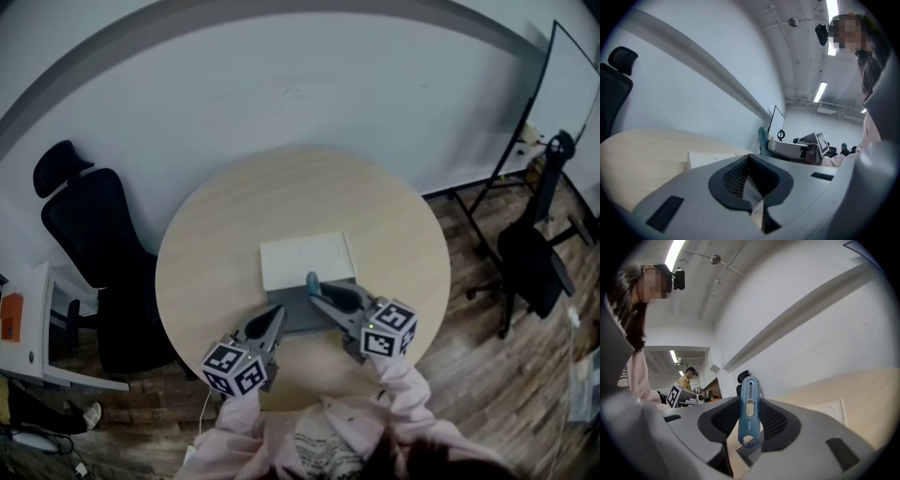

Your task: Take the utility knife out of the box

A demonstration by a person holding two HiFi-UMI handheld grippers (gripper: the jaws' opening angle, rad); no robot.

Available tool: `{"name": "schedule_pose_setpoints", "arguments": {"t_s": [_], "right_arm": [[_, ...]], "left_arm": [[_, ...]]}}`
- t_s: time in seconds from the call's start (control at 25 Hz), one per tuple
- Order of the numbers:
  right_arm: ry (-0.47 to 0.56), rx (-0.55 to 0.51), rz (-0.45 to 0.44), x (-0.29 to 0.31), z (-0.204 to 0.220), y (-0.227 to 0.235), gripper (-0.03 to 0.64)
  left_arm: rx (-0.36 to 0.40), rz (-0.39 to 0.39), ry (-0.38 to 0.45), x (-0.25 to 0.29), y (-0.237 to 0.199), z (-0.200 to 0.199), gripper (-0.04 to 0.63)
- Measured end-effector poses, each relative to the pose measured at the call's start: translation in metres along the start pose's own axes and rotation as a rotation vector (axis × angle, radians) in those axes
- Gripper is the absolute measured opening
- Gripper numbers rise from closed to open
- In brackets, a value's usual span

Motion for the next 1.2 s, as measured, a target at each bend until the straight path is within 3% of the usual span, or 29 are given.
{"name": "schedule_pose_setpoints", "arguments": {"t_s": [1.2], "right_arm": [[0.026, -0.032, -0.031, -0.008, -0.003, -0.014, 0.133]], "left_arm": [[0.037, 0.005, 0.004, -0.006, 0.007, -0.004, 0.006]]}}
Point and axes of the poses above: the fingertips, and each gripper's own axes: x forward along the fingers, y to its right, z out of its underside, the point moved 9 cm from there along -x, backward along the fingers, and after that the axes turned 2 degrees about z, right-handed, at the moved point
